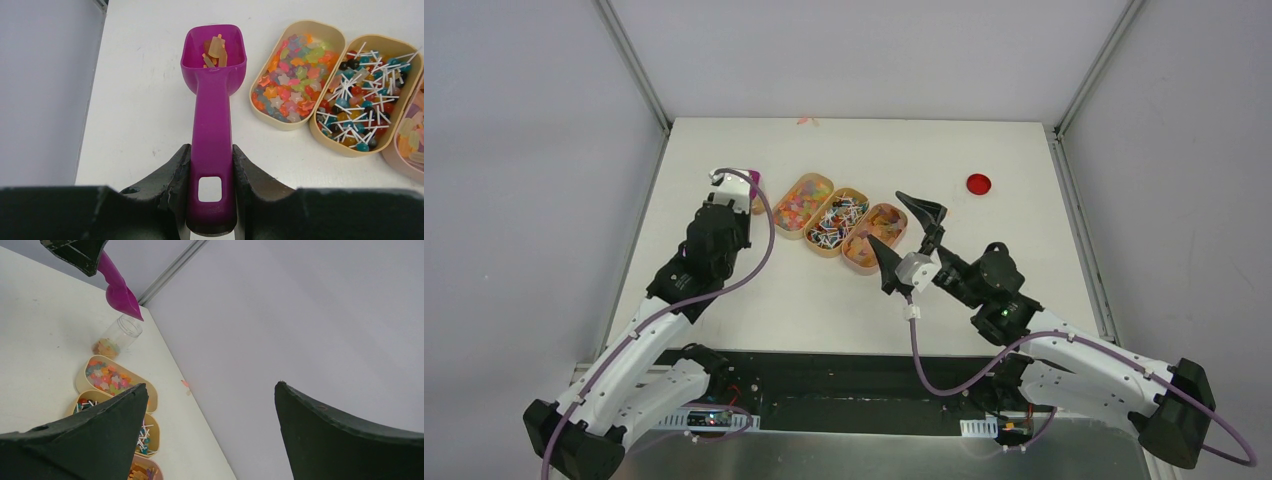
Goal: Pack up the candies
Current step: Place the fake candies in the packing bottle.
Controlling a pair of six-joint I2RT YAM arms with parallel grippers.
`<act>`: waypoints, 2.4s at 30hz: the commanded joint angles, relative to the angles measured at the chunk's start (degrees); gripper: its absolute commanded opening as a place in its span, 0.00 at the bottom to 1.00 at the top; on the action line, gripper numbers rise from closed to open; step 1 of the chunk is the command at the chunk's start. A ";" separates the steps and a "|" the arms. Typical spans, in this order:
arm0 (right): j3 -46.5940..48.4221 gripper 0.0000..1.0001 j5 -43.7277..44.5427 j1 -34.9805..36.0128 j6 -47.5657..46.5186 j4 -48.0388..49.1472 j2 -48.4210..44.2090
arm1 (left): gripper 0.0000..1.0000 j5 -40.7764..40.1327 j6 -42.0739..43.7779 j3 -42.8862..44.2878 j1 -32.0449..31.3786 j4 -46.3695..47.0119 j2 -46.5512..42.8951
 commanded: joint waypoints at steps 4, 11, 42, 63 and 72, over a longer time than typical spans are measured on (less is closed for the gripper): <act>0.09 1.00 0.61 -0.29 0.69 2.06 -1.17 | 0.00 1.50 -0.63 0.65 3.50 1.56 2.01; 0.17 1.00 0.95 -0.29 0.60 2.04 -1.62 | 0.00 4.73 -0.98 0.84 6.51 1.84 3.40; -0.25 1.00 1.58 -0.36 0.20 2.15 -0.01 | 0.00 6.62 1.16 8.51 8.33 -5.20 9.74; -0.35 0.99 0.62 -0.34 1.08 2.22 -0.22 | 0.00 7.94 2.67 18.64 9.17 -14.66 16.59; -1.04 1.00 0.62 -0.37 1.37 3.07 0.27 | 0.00 8.63 3.73 23.21 9.81 -16.79 19.56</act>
